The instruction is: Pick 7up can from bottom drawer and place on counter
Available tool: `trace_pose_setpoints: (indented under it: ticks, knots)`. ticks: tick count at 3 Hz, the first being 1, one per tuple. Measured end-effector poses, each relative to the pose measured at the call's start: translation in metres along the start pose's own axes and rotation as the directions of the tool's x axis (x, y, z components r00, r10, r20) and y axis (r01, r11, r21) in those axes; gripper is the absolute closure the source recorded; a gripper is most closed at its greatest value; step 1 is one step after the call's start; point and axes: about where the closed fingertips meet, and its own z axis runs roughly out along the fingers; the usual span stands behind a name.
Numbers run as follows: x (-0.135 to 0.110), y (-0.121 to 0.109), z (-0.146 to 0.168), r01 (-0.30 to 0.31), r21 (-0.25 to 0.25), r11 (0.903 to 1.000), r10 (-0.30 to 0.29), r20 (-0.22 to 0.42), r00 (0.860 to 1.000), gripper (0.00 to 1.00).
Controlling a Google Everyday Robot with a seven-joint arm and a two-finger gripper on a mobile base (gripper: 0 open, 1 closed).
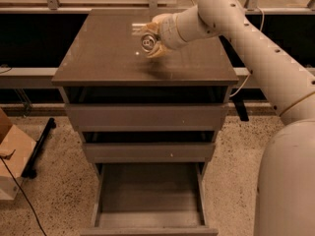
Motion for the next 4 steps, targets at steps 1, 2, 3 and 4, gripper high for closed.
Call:
trace_pose_setpoints:
  ticks: [1,2,3,4]
  knots:
    - [-0.0007,-0.0007,0.0029,0.001,-0.003,1.0000,-0.001,0.002,1.000,0.37]
    - [-0.0021,0.0004,0.0064,0.001,-0.007,1.0000,-0.001,0.006,1.000,0.14]
    - [-0.0032,0.0015,0.0093,0.001,-0.011,0.9999,-0.001,0.009,1.000,0.00]
    - [-0.0032,0.0015,0.0093,0.001,-0.011,0.9999,-0.001,0.009,1.000,0.00]
